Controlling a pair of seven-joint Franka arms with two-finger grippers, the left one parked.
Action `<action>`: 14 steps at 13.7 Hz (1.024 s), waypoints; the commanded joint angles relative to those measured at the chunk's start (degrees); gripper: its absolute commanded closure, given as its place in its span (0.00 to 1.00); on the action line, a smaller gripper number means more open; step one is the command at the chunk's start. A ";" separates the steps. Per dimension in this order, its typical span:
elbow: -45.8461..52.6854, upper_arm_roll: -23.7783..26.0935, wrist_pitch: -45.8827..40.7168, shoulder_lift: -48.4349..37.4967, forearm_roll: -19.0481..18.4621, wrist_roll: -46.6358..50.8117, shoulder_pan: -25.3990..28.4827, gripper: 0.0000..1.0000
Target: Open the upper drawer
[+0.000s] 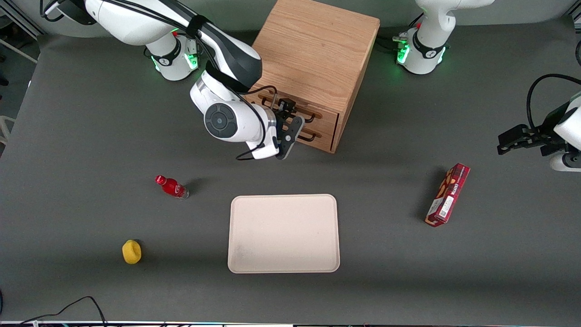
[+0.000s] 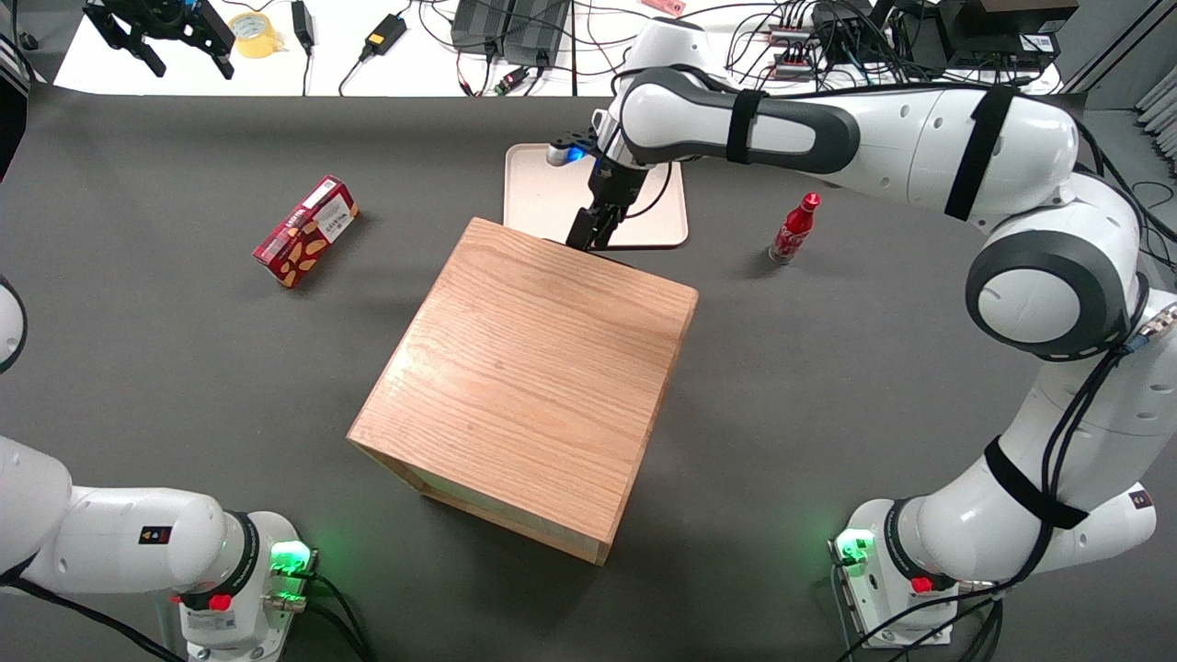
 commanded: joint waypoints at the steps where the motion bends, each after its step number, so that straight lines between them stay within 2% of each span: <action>1: 2.24 0.53 0.59 2.80 -3.04 1.48 -0.32 0.00; 3: 6.36 -0.26 0.51 5.61 -4.81 1.75 -0.41 0.00; 8: 13.23 -3.59 -0.72 8.87 -5.08 1.57 -0.85 0.00; 14: 23.25 -7.38 -8.89 12.48 -4.82 1.48 -0.85 0.00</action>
